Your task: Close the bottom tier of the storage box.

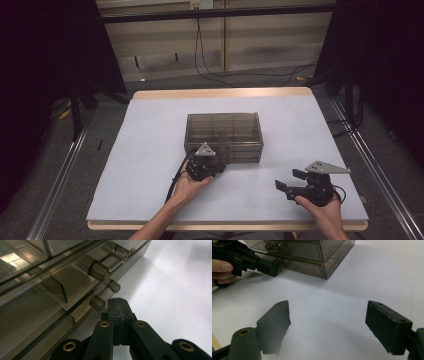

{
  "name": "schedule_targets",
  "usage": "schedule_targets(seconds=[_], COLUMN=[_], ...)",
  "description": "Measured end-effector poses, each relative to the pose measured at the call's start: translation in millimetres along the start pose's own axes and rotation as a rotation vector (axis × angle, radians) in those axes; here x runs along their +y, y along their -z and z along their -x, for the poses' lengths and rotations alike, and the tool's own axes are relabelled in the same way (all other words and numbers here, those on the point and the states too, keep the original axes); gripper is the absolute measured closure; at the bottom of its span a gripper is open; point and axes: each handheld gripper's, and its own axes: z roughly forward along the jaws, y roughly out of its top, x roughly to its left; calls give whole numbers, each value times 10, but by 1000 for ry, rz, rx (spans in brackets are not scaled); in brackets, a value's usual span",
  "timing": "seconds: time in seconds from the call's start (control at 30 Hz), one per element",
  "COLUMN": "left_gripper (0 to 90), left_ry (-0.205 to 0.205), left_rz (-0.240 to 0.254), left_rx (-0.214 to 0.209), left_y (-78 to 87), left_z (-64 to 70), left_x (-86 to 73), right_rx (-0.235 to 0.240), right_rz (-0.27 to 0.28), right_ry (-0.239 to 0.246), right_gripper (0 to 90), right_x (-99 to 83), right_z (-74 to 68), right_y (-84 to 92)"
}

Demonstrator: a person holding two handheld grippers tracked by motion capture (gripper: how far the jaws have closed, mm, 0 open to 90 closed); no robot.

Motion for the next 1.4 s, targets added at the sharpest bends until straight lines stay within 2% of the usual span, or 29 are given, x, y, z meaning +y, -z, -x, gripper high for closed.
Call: schedule_targets(seconds=[0.17,0.23,0.47,0.7,0.73,0.9,0.97,1.03,1.13,1.23,1.4], left_gripper=[900,900,900,889,872,774,691,588,511,416,250], left_ry=[14,12,14,14,20,-10,-33,-40,-29,2,0], left_rz=[19,5,13,-2,11,35,40,42,61,74,74], left_rx=[-2,-4,0,-2,-8,-31,-38,-18,-5,-1,43], left_y=[-15,-6,-22,-2,4,138,198,250,336,404,552], left_z=[-15,-23,-17,-18,-9,44,65,76,61,44,42], left_x=[-1,4,10,17,18,52,53,55,57,43,24], right_rx=[-1,0,0,0,0,-3,1,-1,-2,-3,0], right_rz=[0,-1,0,2,1,-3,0,1,1,-2,-4], right_ry=[0,1,-1,-1,-2,-5,-2,-1,-3,-5,-5], right_gripper=[195,196,195,195,195,195,195,195,195,195,192], right_x=[-1,-1,-1,-2,-2,0,-1,-3,-2,-1,1], right_z=[3,1,3,8,8,10,7,6,10,9,11], right_y=[0,0,1,3,4,2,1,2,6,2,-7])
